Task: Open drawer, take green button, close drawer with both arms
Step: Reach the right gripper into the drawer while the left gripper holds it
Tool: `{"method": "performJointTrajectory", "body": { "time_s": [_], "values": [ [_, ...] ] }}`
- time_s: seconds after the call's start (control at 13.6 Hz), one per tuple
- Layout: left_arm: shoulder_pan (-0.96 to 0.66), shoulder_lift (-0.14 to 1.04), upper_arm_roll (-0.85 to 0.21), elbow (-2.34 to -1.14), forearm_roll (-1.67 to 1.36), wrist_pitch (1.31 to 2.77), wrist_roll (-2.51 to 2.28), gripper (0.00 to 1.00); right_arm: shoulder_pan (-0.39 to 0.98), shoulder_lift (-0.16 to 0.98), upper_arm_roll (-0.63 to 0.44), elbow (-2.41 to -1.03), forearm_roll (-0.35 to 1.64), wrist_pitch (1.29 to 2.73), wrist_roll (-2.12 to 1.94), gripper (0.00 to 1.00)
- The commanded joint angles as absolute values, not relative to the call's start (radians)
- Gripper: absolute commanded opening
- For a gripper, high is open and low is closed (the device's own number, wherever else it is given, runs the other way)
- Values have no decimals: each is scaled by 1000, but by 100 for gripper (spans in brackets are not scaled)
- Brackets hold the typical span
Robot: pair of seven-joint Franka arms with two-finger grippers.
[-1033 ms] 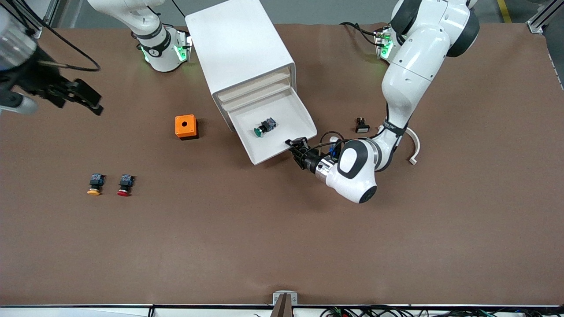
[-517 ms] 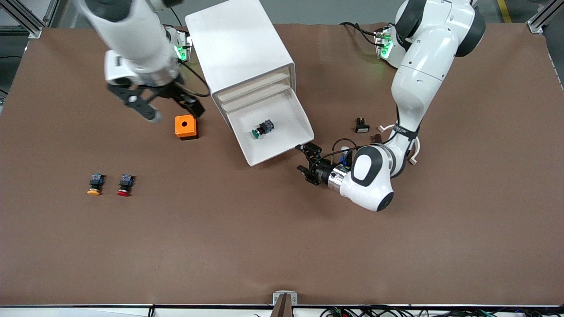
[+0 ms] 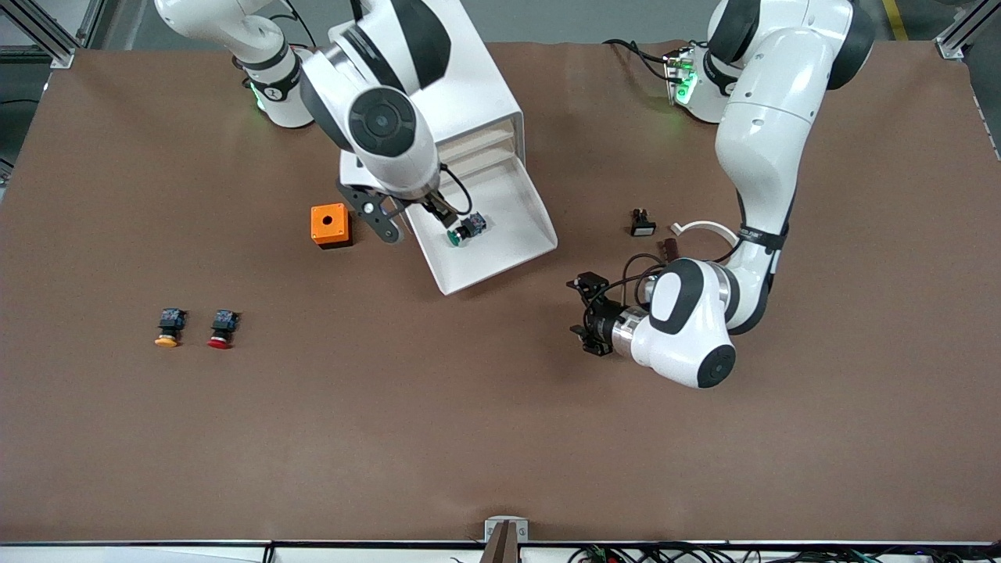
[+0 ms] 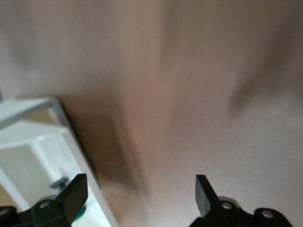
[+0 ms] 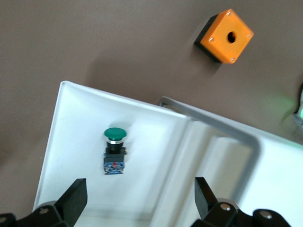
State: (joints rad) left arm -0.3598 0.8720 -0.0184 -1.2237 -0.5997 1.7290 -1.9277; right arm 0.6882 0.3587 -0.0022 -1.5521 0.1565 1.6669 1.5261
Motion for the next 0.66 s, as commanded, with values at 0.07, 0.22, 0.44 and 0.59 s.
{"method": "performJointTrajectory", "body": {
  "time_s": [0.07,0.22,0.44,0.59],
  "values": [
    [-362,779,-6,-1232,-416,1684,-1760,100,719,439,-15,-1531,178,1765,1644,100],
    [-364,735,-8,-1233,-295,1680,-1685,100,721,466,-17,-1532,176,1776,1646,100],
    [-368,671,-15,-1239,-166,1671,-1542,100,718,502,-17,-1532,178,1773,1647,100],
    [-362,638,-15,-1261,-131,1664,-1359,100,722,518,-17,-1532,178,1776,1647,100]
  ]
}}
